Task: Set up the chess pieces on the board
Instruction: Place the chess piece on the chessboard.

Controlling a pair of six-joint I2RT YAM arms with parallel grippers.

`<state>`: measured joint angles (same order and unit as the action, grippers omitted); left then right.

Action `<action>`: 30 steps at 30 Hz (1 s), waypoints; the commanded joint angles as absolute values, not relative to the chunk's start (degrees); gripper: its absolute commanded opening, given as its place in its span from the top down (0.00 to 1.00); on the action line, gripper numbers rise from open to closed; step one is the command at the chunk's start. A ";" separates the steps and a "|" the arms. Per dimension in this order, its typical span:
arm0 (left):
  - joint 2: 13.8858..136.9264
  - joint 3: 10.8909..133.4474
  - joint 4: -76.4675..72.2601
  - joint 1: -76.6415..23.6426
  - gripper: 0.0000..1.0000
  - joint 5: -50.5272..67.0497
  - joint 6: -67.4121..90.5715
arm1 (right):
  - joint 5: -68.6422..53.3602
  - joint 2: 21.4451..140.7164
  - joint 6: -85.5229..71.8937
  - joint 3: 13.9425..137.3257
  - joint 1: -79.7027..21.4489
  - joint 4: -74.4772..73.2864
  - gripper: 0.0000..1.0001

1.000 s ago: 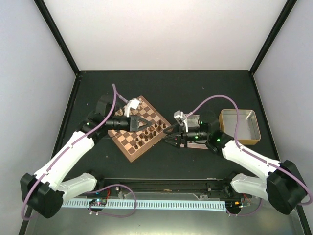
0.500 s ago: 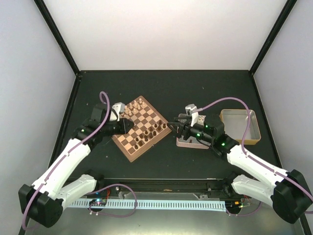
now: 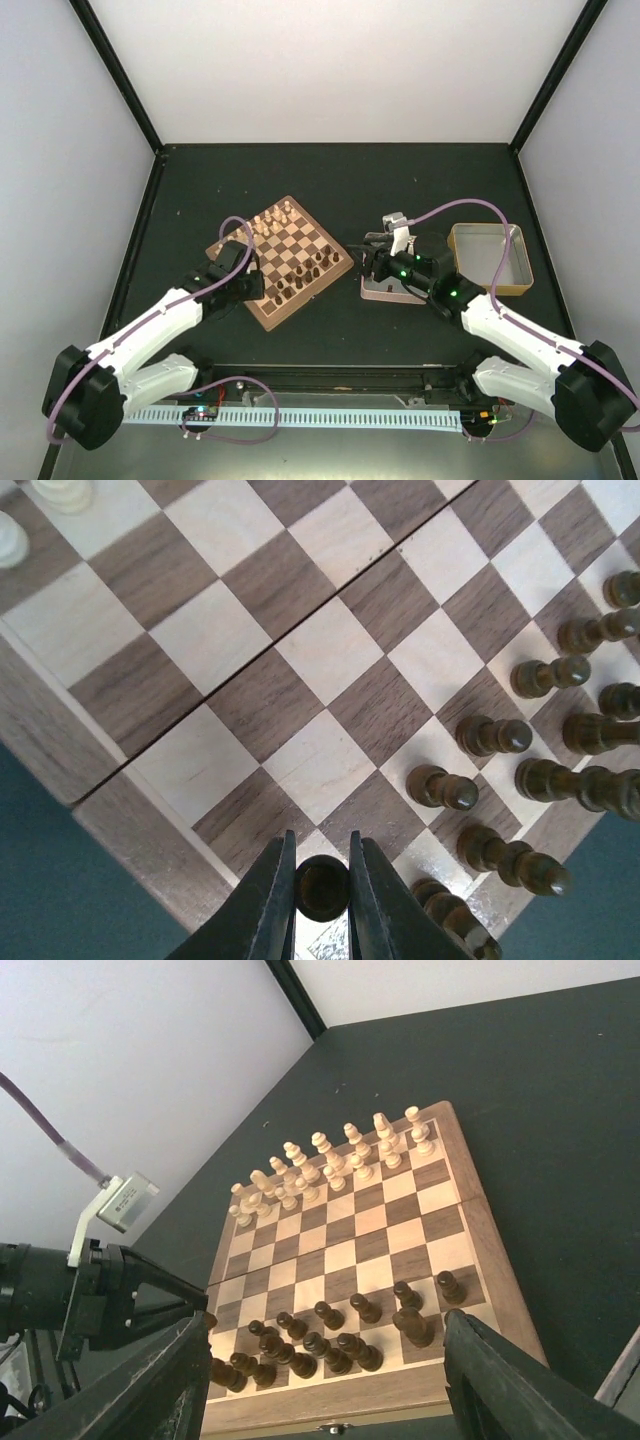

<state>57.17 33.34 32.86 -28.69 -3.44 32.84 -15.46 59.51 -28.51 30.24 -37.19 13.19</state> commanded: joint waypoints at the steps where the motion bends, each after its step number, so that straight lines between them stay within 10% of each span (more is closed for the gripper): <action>1: 59.63 31.91 26.64 -29.79 0.98 -4.79 34.24 | -12.43 59.64 -28.39 30.15 -37.12 12.42 0.35; 30: 47.45 20.43 24.95 -42.06 0.95 -11.12 45.34 | -12.03 61.92 -29.01 29.71 -37.14 13.54 0.35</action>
<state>47.72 20.95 26.02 -41.06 -10.74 43.88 -12.67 61.89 -28.69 30.24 -37.19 11.97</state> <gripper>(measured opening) 0.135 0.649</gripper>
